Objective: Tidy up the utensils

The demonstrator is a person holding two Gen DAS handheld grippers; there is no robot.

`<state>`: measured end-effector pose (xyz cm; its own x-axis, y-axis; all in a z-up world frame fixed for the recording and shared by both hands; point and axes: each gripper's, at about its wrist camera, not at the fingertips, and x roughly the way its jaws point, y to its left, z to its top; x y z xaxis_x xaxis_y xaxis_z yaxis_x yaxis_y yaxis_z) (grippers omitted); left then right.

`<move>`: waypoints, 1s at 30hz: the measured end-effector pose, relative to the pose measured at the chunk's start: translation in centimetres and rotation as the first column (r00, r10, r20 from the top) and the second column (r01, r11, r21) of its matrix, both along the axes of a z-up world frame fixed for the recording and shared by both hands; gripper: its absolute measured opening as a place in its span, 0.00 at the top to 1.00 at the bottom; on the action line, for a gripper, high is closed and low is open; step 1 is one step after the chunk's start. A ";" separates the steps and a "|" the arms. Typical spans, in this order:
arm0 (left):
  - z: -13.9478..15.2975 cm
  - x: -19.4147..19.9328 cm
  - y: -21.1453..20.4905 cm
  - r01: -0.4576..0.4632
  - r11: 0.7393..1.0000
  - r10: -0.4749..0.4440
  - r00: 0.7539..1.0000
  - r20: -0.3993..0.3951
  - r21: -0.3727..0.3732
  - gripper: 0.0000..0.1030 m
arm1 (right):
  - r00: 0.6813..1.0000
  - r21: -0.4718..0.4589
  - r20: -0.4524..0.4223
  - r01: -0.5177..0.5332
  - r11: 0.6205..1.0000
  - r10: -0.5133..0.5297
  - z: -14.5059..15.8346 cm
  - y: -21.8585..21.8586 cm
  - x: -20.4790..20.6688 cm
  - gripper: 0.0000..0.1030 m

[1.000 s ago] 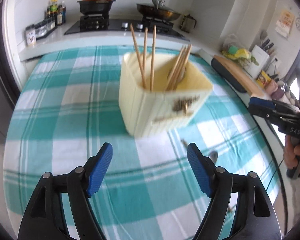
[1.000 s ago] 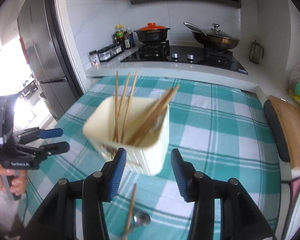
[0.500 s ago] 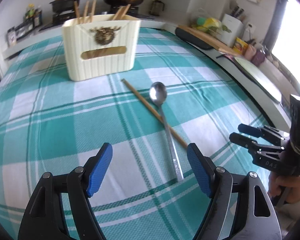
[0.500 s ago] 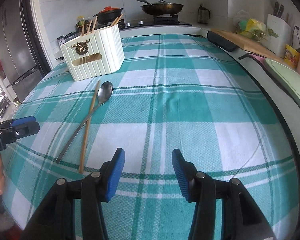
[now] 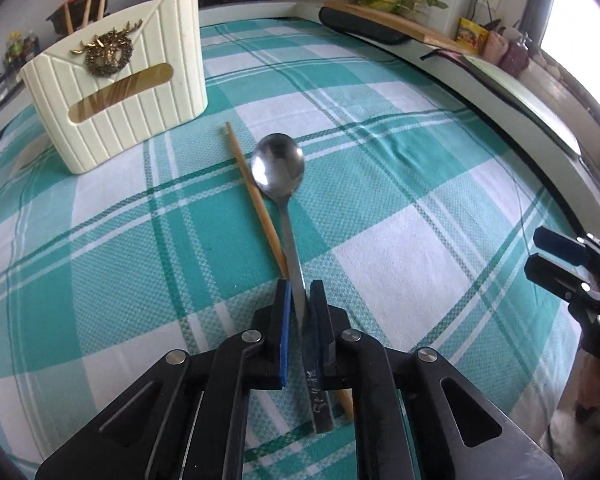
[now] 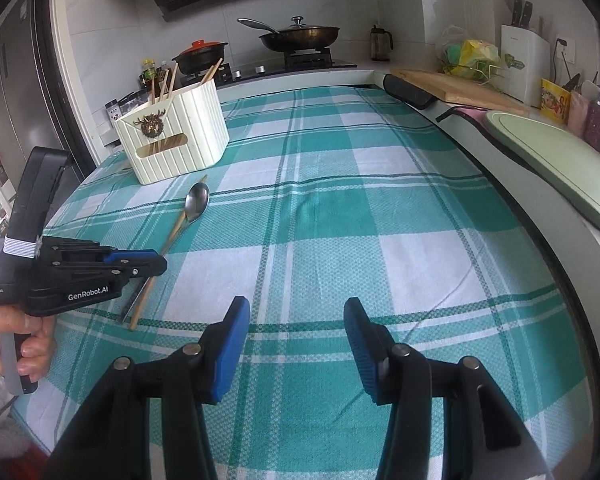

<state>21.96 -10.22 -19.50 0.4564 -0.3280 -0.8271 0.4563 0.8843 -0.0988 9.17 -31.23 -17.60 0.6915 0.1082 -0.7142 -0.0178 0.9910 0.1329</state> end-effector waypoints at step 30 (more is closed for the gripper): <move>3.3 -3.3 10.1 -0.207 0.976 0.215 0.967 0.134 -0.070 0.54 | 0.955 0.108 -0.099 -0.269 0.957 0.279 0.1 11.5 4.7 0.51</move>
